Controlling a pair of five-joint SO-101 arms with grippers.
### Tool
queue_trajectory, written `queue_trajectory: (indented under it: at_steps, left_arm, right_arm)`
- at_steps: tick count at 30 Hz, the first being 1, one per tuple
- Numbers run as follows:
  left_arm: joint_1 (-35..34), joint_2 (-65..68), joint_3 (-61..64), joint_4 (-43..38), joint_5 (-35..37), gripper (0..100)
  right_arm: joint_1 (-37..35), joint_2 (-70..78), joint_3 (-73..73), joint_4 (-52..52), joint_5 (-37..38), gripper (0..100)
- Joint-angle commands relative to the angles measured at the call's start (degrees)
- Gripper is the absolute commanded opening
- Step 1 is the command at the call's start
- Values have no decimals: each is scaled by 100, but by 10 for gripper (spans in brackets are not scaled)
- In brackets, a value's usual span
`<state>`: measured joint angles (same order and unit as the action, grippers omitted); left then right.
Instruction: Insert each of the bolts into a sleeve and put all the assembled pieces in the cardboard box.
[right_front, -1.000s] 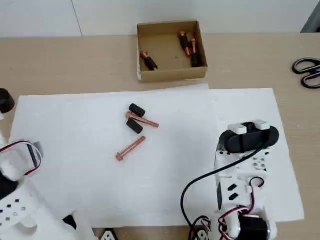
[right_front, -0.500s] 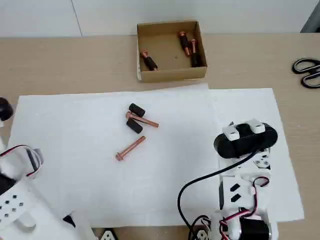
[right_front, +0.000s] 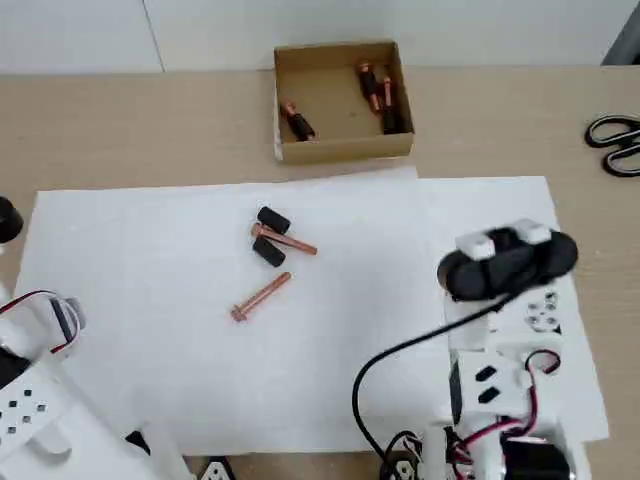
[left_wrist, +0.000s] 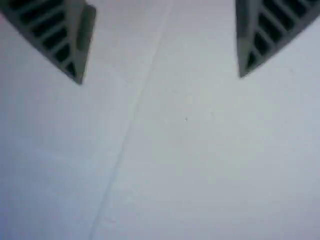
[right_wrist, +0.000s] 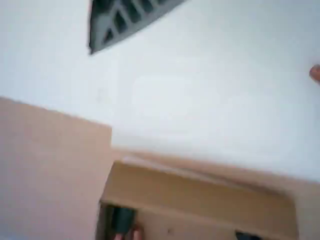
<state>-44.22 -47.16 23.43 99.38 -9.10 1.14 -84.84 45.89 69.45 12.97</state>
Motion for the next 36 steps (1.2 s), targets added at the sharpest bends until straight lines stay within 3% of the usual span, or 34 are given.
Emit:
queue_trajectory:
  at_steps: [1,8,19,25,36]
  left_arm:
    - [-35,-70,-4,97,-35,190]
    - [-53,-70,-4,97,-18,190]
    - [-62,-70,-13,97,0,189]
    - [-70,-70,-13,97,0,189]
    - [-70,-70,-22,97,9,189]
  right_arm:
    - [13,971,-932,391,0,165]
    - [-22,2853,-2198,1182,-264,165]
    - [-2176,5745,-3578,1947,-316,167]
    - [-2176,6123,-3455,1895,-299,169]
    - [-2070,6167,-3209,558,-299,166]
